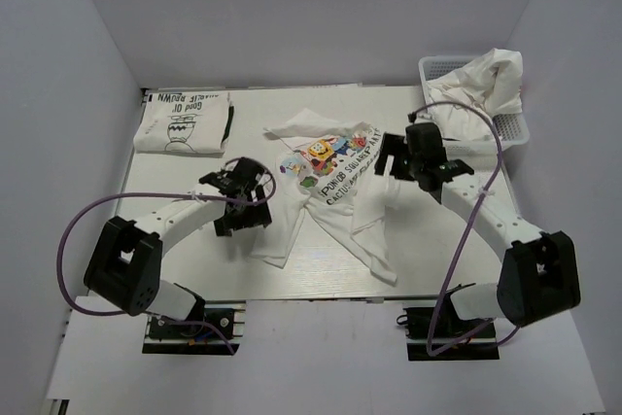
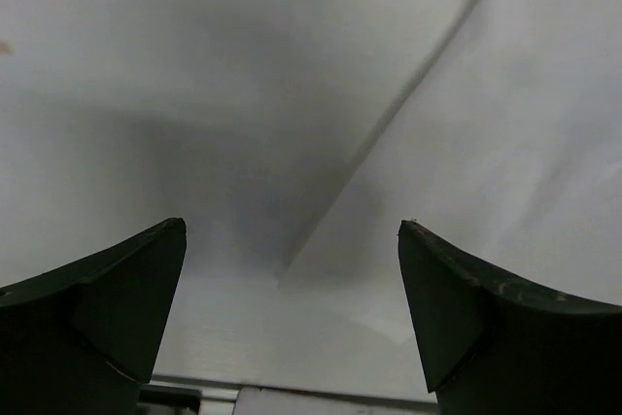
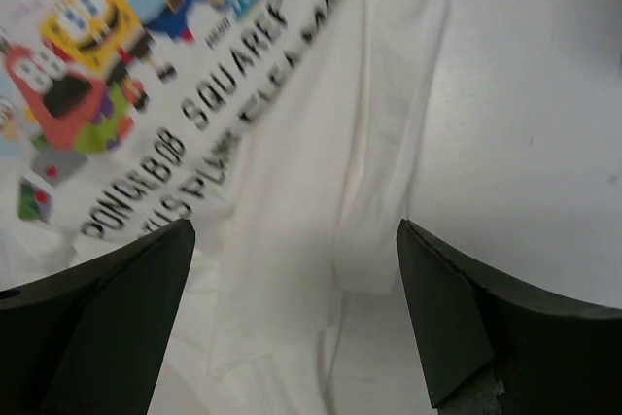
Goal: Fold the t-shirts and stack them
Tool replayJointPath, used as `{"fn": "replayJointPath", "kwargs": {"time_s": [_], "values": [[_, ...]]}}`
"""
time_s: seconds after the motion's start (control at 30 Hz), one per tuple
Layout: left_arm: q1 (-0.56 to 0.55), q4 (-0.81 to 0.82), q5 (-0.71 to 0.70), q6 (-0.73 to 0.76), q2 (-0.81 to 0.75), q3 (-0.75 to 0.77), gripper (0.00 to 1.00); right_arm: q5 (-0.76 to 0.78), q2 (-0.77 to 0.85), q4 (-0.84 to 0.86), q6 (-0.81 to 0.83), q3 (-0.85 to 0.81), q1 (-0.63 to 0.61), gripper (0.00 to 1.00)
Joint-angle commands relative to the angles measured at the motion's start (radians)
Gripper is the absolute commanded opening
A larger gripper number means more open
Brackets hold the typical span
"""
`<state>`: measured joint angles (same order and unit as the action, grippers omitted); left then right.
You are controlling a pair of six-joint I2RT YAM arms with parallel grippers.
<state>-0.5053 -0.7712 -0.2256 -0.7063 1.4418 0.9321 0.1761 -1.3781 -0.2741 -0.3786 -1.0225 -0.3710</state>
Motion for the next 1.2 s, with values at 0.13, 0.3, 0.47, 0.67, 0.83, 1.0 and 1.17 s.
{"fn": "replayJointPath", "kwargs": {"time_s": [0.13,0.3,0.47,0.67,0.83,1.0,1.17], "values": [[-0.009,0.015,0.169,-0.099,-0.161,-0.263,1.0,-0.151,0.192,0.023,-0.114,0.226,-0.012,0.9],[-0.018,0.154,0.268,-0.099,-0.175,-0.338,0.89,-0.165,0.289,-0.117,-0.114,0.351,-0.022,0.9],[-0.038,0.263,0.376,-0.068,-0.15,-0.371,0.78,-0.217,0.404,-0.306,-0.135,0.439,-0.04,0.9],[-0.088,0.345,0.399,-0.068,-0.087,-0.403,0.68,-0.328,0.423,-0.349,-0.121,0.515,-0.086,0.9],[-0.125,0.397,0.437,-0.058,-0.021,-0.381,0.09,-0.334,0.37,-0.326,-0.149,0.541,-0.143,0.84],[-0.125,0.297,0.264,-0.078,-0.055,-0.299,0.0,-0.34,0.33,-0.301,-0.172,0.576,-0.172,0.43],[-0.125,0.175,-0.017,-0.105,-0.213,-0.111,0.0,-0.288,0.332,-0.225,-0.169,0.427,-0.172,0.0]]}}
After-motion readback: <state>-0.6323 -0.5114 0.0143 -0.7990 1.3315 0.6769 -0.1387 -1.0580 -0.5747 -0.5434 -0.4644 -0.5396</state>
